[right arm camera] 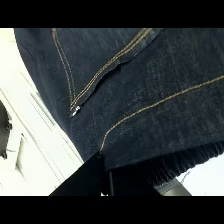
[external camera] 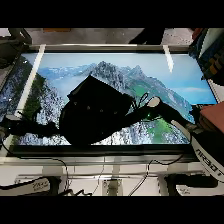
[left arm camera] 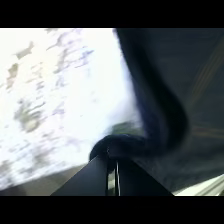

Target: Fold the clothes and pants, and hang the long-sleeved shirts on hangers.

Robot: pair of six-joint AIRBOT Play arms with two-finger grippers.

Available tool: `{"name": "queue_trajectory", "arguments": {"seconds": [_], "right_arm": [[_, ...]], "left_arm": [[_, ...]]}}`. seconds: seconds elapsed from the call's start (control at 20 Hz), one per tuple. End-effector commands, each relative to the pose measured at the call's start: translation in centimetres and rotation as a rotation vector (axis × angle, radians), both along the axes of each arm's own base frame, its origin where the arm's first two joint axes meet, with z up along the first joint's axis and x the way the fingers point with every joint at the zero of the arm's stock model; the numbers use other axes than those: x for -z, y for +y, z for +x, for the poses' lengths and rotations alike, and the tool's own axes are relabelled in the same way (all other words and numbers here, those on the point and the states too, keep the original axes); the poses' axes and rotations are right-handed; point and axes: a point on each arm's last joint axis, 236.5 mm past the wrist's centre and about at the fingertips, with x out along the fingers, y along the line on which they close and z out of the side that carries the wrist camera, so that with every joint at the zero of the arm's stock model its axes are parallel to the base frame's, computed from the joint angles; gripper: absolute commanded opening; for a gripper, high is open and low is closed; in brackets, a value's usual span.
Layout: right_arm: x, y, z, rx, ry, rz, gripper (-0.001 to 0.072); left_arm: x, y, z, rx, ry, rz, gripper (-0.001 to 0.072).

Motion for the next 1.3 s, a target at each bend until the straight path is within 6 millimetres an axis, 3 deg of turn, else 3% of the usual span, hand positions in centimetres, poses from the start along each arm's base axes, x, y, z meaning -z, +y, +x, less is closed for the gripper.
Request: {"name": "queue_trajectory", "arguments": {"seconds": [0.0,0.15,0.3,0.4,0.5,0.6,0.7,0.8,0.9,1.0,1.05,1.25], "right_arm": [[-7.1,-1.6,2.1,0.012,-0.222,0.014,0.0029],[-15.4,-3.3,2.9,0.082,-0.431,0.074,0.0029],[-22.9,-4.1,1.4,0.183,-0.564,0.165,0.0029],[-27.1,-3.9,-0.8,0.236,-0.563,0.269,0.0029],[-31.0,-3.6,-3.6,0.261,-0.545,0.39,0.003],[-34.7,-3.3,-6.4,0.263,-0.531,0.516,0.003],[-36.4,-3.7,-7.5,0.277,-0.564,0.555,0.003],[-36.4,-4.4,-6.2,0.349,-0.559,0.537,0.0029],[-33.9,-5.5,-3.2,0.44,-0.547,0.432,0.003],[-29.8,-6.8,0.0,0.514,-0.508,0.294,0.003],[-27.1,-7.3,1.6,0.54,-0.483,0.228,0.0029],[-17.1,-7.9,7.2,0.639,-0.345,0.102,0.003]], "left_arm": [[-8.0,0.5,3.8,0.008,-0.268,0.051,0.0015],[-19.6,0.3,6.3,-0.022,-0.607,0.132,0.0015],[-32.6,-0.9,5.4,-0.105,-0.996,0.214,0.0015],[-40.7,-1.5,2.4,-0.21,-1.264,0.288,0.0015],[-46.4,-2.1,-1.8,-0.285,-1.471,0.37,0.0015],[-51.0,-3.0,-6.8,-0.343,-1.667,0.452,0.0015],[-53.6,-3.8,-10.6,-0.368,-1.799,0.525,0.0015],[-53.7,-4.4,-11.9,-0.358,-1.824,0.556,0.0014],[-50.7,-5.3,-10.5,-0.311,-1.706,0.464,0.0014],[-44.8,-5.9,-7.9,-0.261,-1.472,0.326,0.0014],[-40.8,-6.0,-6.4,-0.238,-1.334,0.266,0.0014],[-25.5,-3.2,-1.1,-0.336,-0.937,0.124,0.0014]]}}
